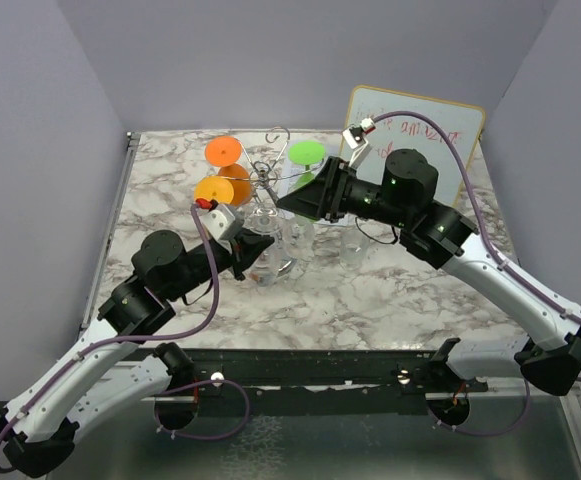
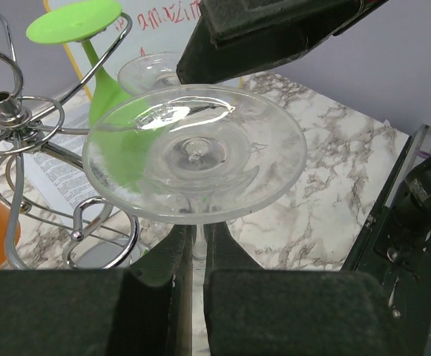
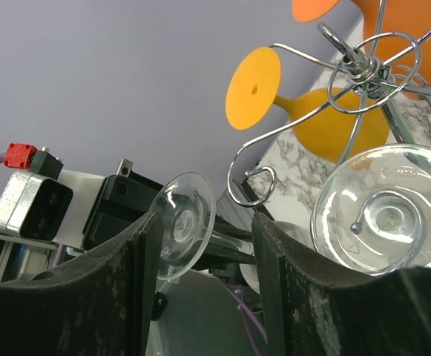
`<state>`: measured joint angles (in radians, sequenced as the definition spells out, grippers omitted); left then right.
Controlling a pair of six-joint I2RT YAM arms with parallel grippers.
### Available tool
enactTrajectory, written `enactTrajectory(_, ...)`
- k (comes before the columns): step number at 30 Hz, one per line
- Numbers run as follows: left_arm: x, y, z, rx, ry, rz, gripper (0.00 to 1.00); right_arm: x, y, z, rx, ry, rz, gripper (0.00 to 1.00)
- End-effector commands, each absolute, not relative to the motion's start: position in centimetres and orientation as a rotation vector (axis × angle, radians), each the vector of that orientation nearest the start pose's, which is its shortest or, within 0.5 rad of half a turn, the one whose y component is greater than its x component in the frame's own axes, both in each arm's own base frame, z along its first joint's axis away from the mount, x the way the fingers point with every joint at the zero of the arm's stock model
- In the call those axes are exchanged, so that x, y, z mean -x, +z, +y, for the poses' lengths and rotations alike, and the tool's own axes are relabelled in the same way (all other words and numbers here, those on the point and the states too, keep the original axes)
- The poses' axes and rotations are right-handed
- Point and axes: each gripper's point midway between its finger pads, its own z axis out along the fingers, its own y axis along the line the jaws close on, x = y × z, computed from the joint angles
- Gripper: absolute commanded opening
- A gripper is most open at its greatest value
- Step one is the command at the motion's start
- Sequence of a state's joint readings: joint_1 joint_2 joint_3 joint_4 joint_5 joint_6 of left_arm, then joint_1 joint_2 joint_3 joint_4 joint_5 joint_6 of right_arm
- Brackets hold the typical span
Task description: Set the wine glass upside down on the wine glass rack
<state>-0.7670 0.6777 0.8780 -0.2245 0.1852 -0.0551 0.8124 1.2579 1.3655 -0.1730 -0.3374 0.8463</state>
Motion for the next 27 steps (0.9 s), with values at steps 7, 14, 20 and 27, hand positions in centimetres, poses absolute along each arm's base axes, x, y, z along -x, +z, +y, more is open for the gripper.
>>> enactTrajectory(7,-18.5,35.8,-22.0,-0.686,-0.761,1.399,0.0,-19.0,40.4,37.0,0.322,1.685,1.926,0.54)
enactTrajectory(14,-18.4,35.5,-21.9,-0.687,-0.759,1.403,0.0,-18.0,40.5,37.4,0.324,1.791,1.922,0.45)
enactTrajectory(20,-18.9,35.1,-21.9,-0.653,-0.758,1.44,0.0,-17.0,40.2,38.3,0.33,1.937,1.947,0.34)
enactTrajectory(27,-18.7,34.8,-21.5,-0.641,-0.757,1.467,0.0,-17.0,40.6,38.4,0.285,1.986,1.96,0.01)
